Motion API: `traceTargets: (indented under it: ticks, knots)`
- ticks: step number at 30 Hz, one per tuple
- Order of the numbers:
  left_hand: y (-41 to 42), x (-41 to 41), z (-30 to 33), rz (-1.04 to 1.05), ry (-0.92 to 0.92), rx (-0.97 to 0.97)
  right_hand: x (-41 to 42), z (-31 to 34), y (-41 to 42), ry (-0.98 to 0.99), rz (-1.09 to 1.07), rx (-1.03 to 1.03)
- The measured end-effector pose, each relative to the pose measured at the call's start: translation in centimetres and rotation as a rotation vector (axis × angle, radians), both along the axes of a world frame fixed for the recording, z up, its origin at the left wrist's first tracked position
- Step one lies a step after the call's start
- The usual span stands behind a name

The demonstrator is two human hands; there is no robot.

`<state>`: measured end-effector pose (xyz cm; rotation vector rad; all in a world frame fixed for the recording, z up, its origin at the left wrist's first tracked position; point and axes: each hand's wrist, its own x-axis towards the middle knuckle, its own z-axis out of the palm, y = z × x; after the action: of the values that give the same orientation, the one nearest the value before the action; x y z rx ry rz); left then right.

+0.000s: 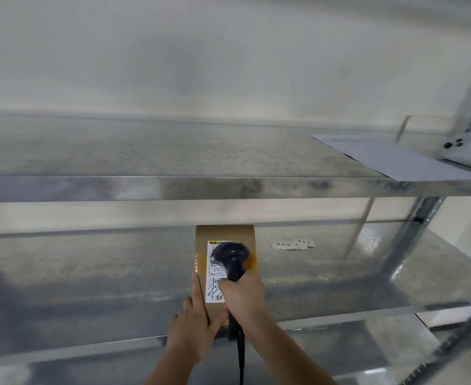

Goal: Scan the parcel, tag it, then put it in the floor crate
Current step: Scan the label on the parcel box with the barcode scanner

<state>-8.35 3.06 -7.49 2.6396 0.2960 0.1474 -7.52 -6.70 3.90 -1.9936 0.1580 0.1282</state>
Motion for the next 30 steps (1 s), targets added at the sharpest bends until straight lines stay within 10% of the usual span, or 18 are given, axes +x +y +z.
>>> traceTargets:
  ticks: [30]
  knots:
    - [-0.13,0.05,0.2,0.013,0.0,0.0,-0.14,0.05,0.03,-0.019,-0.003,0.031]
